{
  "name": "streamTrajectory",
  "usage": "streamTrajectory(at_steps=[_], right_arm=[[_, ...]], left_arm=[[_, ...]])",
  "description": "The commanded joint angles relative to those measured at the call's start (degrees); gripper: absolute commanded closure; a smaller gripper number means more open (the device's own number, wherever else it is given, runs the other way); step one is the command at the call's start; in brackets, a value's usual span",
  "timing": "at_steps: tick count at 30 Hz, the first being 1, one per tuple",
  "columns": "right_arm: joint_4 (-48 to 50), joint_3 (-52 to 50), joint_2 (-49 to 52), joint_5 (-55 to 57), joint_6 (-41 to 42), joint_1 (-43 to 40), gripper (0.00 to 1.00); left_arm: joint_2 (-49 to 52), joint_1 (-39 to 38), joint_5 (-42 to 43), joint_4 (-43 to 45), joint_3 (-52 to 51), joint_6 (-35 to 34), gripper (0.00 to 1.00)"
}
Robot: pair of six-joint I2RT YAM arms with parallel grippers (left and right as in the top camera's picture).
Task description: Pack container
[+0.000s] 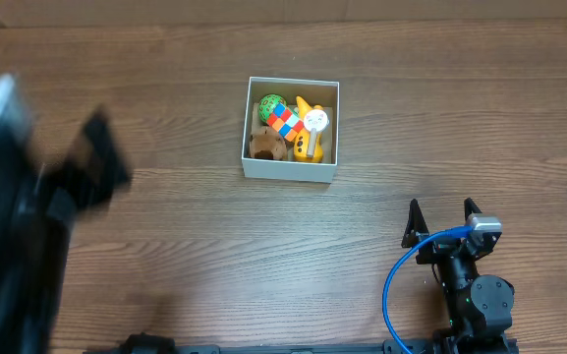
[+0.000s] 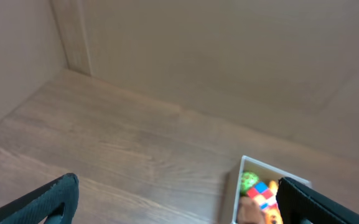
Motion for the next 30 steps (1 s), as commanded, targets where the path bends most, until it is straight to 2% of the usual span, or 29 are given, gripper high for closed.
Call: streamTrajectory(at_steps=[1,5,8,15,21,25,30], right_arm=[[0.4,0.0,-0.7,-0.3,0.2,-0.2,0.0],[0.4,0.0,-0.7,-0.3,0.2,-0.2,0.0],[0.4,0.0,-0.7,-0.3,0.2,-0.2,0.0],[0.4,0.0,-0.7,-0.3,0.2,-0.2,0.0],[0.4,0.0,-0.7,-0.3,0.2,-0.2,0.0],[0.4,0.0,-0.7,-0.3,0.2,-0.2,0.0],[0.4,0.0,-0.7,-0.3,0.2,-0.2,0.0]], left_arm=[[-16.8,1.0,1.1,4.3,-18.2,-5.0,0.0],[-32.6,3.7,1.1,12.7,-37.3,-7.3,0.0],[-40.1,5.2,1.3,20.2,-50.6,-7.3,0.0],[-44.1,5.5,3.5,45.1,-74.7,-6.7,0.0],[-44.3,5.5,7.6,61.1,-85.0,0.6,0.0],[-47.7,5.4,9.9,62.4,-89.1,5.5,0.0],[-52.5,5.4,10.8,62.2,-93.1,7.3,0.0]])
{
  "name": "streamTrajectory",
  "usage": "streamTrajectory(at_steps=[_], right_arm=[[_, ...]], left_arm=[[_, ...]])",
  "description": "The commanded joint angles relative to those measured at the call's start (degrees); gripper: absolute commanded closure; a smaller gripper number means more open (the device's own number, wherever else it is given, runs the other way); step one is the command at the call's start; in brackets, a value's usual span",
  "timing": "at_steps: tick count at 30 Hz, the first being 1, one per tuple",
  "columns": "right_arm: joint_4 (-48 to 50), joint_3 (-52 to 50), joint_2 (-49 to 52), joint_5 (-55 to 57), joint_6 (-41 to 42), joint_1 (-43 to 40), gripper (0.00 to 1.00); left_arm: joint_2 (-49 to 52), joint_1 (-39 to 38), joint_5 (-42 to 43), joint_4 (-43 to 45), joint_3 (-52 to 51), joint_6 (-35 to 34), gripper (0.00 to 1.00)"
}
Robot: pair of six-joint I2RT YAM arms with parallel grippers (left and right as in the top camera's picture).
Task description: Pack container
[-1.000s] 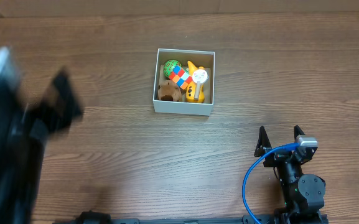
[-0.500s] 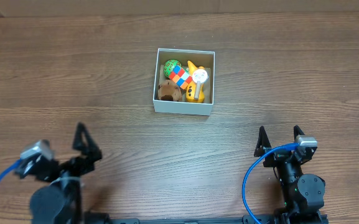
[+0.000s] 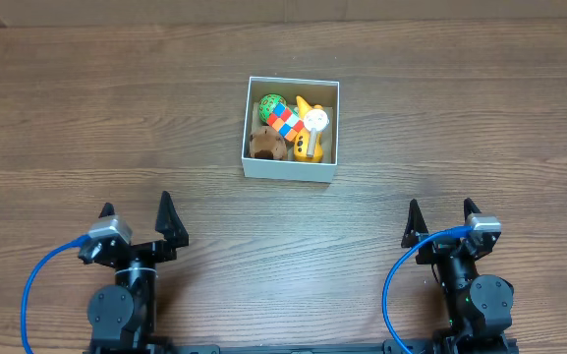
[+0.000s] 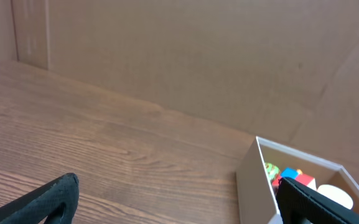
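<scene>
A white box [image 3: 247, 126] stands at the table's middle back. Inside it lie a green ball [image 3: 271, 103], a checkered red, blue and white block [image 3: 284, 124], a brown toy [image 3: 267, 146] and a yellow toy with a white face [image 3: 311, 133]. My left gripper [image 3: 137, 218] rests open near the front left edge, empty. My right gripper [image 3: 443, 219] sits open at the front right, empty. In the left wrist view my left gripper [image 4: 179, 193] frames bare table, with the box [image 4: 254, 183] to the right.
A wooden table [image 3: 116, 118] spreads around the box. A brown wall [image 4: 179, 56] rises behind the table. Blue cables [image 3: 391, 290] loop beside each arm base.
My left arm was a raised blur at the far left; now it sits low at the front left, gripper open. The wrist view has dropped closer to the table. The right arm has not moved.
</scene>
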Motion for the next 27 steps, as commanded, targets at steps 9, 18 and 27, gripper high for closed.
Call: streamTrajectory(at_steps=[9,18,27], right_arm=[[0.3,0.2,-0.7,-0.2,0.2,-0.2,0.0],[0.3,0.2,-0.7,-0.2,0.2,-0.2,0.0],[0.3,0.2,-0.7,-0.2,0.2,-0.2,0.0]], left_arm=[[-3.8,0.4,3.5,-0.7,-4.9,10.5,0.0],[-6.8,0.4,5.5,-1.5,-7.3,18.7,0.0],[-6.8,0.4,6.7,-1.5,-7.9,26.0,0.0]])
